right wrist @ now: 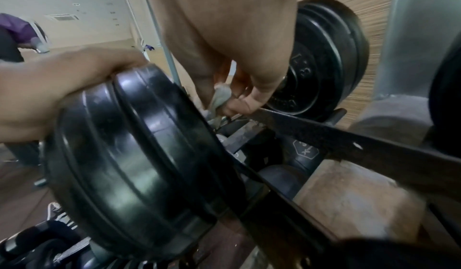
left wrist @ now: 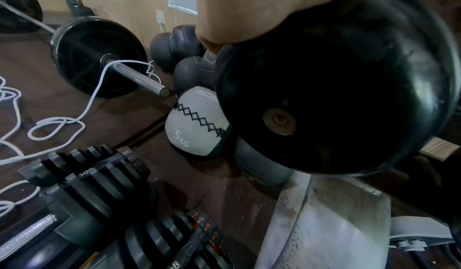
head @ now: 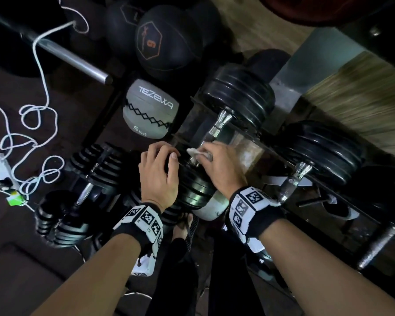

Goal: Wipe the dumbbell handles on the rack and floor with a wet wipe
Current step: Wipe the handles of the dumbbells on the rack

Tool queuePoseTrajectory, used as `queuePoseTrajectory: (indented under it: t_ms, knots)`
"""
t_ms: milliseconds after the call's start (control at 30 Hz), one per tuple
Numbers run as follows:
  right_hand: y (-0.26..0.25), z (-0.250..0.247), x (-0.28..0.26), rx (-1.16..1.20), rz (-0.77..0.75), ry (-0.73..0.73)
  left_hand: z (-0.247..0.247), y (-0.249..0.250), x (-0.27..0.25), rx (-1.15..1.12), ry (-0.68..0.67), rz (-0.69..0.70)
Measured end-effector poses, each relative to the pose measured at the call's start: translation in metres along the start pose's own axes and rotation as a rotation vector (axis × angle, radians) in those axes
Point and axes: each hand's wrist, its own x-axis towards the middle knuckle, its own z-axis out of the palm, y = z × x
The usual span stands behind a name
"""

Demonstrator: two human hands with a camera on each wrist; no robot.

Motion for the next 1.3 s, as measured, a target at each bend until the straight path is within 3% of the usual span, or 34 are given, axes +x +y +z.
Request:
queuePoseTrajectory:
  t_ms: [200,333,433,533,667,733,933,1100,1233,1300]
  knots:
    - [-0.008,-0.002,0.006,0.037,0.068,-0.110,0.000,-0.001,0.001,0.021,-0.020,0.003]
    - [-0.011,0.000,0.015,-0.022,0.061,-0.030,0.001,-0.002,0.002,0.024,-0.023,0.004]
    - [-0.008,0.002,0.002,0.050,0.053,-0.075,0.000,-0.002,0.002,0.027,-0.026,0.009]
    - [0.010,-0.005,-0.010,0.134,0.174,-0.110,0.000,0.000,0.001,0.009,-0.020,0.000]
    - [0.031,-0.001,-0.016,0.177,0.397,0.016,0.000,-0.001,0.000,-0.017,0.002,0.007]
    - [0.027,0.008,-0.009,0.204,0.473,-0.021,0.001,-0.001,0.000,-0.014,-0.003,0.006]
    - [0.025,0.019,0.005,0.343,0.507,-0.147,0.002,-0.002,0.000,-0.023,0.011,0.015]
    - [0.027,0.001,-0.019,0.365,0.301,-0.099,0.003,-0.003,0.000,-0.028,0.017,0.010]
    - [0.014,0.003,-0.013,0.193,0.053,-0.063,0.002,-0.002,0.001,-0.014,0.006,0.014]
    - [0.006,0.004,-0.008,0.161,0.025,-0.008,0.003,-0.003,0.001,-0.010,0.000,0.013]
